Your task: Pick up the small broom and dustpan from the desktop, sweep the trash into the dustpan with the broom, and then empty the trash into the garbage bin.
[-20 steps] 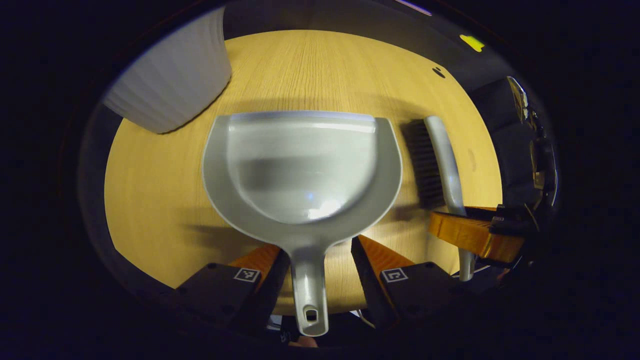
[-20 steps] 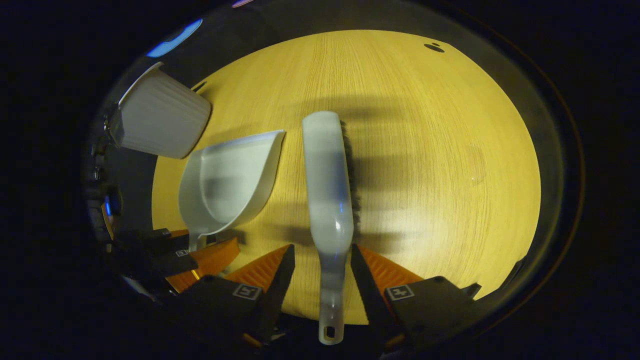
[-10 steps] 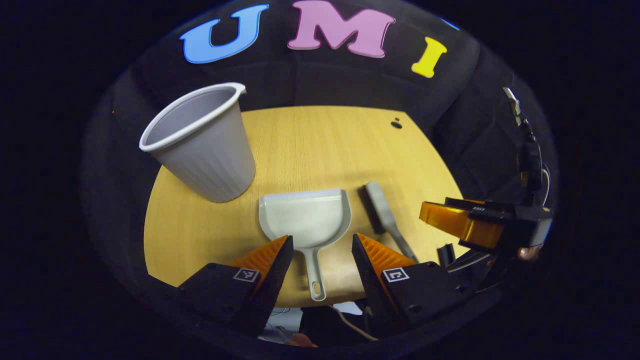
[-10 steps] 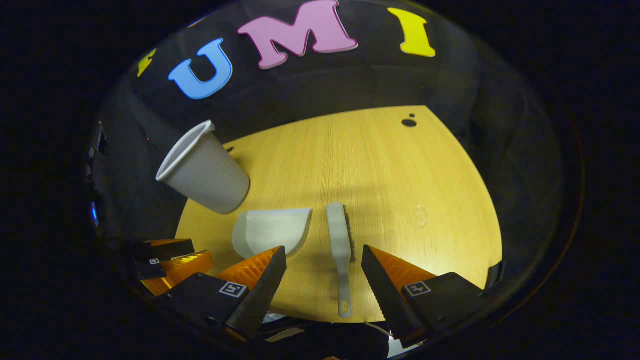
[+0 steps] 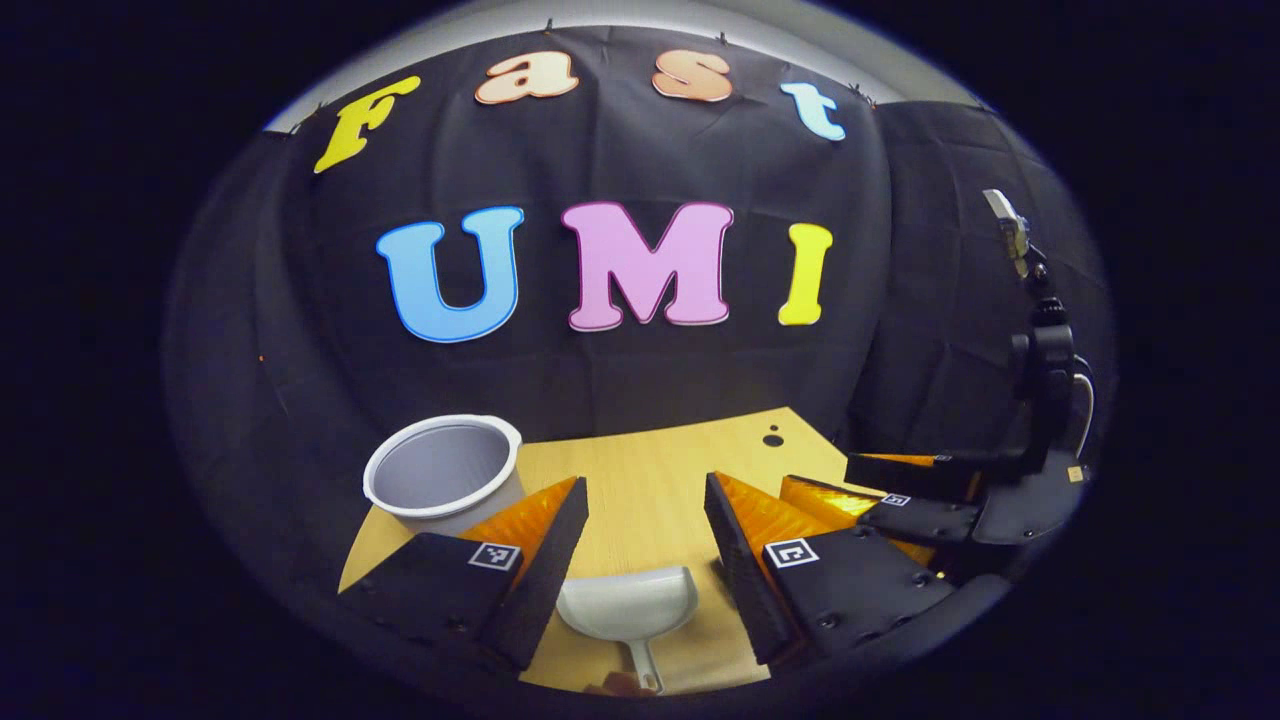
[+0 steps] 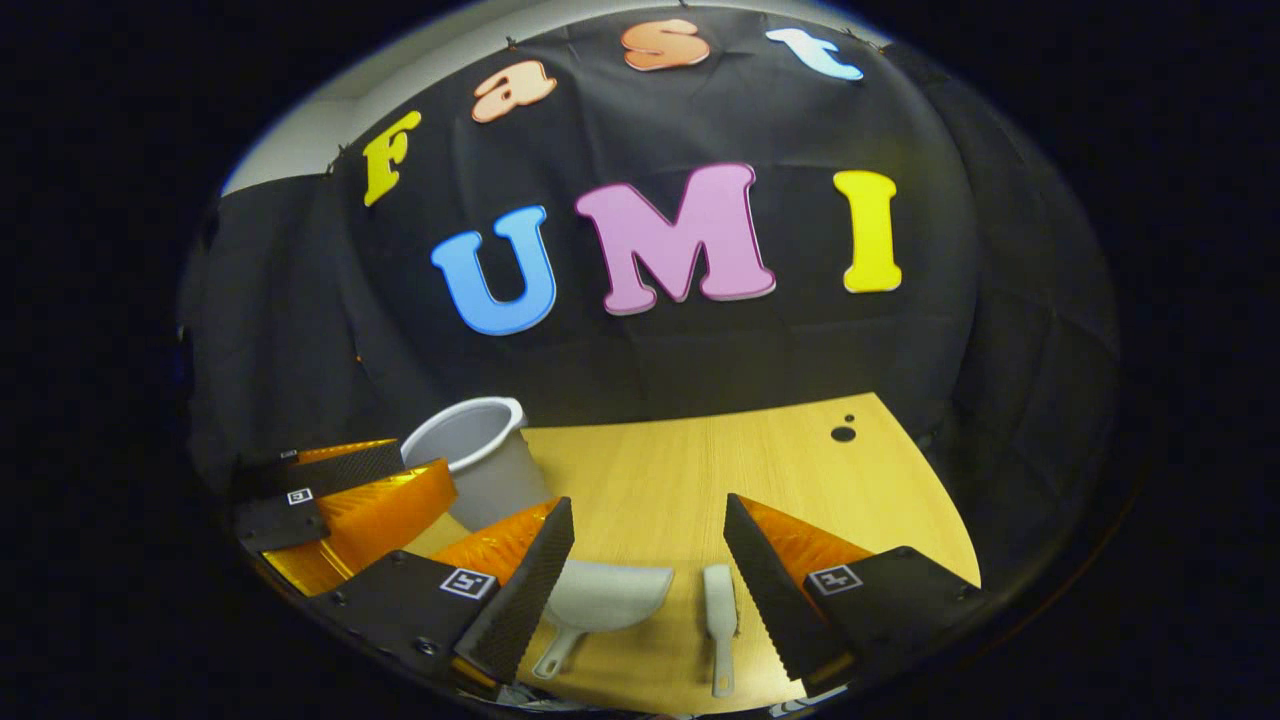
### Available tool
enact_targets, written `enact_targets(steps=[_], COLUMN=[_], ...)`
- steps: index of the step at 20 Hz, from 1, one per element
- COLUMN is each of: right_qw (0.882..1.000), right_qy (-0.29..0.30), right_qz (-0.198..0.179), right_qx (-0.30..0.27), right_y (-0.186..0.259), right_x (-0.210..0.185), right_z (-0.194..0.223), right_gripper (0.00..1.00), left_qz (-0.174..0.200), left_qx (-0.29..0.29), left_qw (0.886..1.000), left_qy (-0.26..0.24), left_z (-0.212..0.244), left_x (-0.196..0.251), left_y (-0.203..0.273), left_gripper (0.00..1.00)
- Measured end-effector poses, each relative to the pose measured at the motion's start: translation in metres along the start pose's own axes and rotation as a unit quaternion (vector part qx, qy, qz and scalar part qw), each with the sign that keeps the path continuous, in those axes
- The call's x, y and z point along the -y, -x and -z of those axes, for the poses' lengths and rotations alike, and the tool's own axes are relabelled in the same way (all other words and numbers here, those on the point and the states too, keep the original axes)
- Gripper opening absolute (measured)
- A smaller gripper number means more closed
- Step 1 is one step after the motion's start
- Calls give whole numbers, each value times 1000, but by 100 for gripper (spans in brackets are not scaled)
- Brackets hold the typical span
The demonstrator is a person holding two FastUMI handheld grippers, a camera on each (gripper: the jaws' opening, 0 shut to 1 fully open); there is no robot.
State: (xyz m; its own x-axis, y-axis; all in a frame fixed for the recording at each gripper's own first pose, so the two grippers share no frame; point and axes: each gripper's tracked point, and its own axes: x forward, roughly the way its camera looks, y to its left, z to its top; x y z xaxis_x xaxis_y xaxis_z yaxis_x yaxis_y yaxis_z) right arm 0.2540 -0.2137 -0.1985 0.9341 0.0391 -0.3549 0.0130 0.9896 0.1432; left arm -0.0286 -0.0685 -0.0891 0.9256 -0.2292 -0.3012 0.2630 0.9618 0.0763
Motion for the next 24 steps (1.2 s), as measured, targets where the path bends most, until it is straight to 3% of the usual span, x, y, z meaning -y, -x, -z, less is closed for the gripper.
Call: enact_targets(steps=[3, 17, 24], right_qw=[999, 999, 998], right_qy=[24, 33, 40], right_qz=[-2, 0, 13], right_qx=[40, 36, 49], right_y=[8, 6, 8], right_x=[-17, -17, -13], right_z=[-30, -25, -29], right_gripper=[96, 97, 97], left_qz=[-5, -42, -36], left_qx=[49, 33, 41], left_qw=[999, 997, 997], left_qy=[1, 50, 54], left_z=[-13, -12, -13], left_x=[-3, -14, -19], left_y=[14, 21, 19], left_gripper=[72, 71, 71])
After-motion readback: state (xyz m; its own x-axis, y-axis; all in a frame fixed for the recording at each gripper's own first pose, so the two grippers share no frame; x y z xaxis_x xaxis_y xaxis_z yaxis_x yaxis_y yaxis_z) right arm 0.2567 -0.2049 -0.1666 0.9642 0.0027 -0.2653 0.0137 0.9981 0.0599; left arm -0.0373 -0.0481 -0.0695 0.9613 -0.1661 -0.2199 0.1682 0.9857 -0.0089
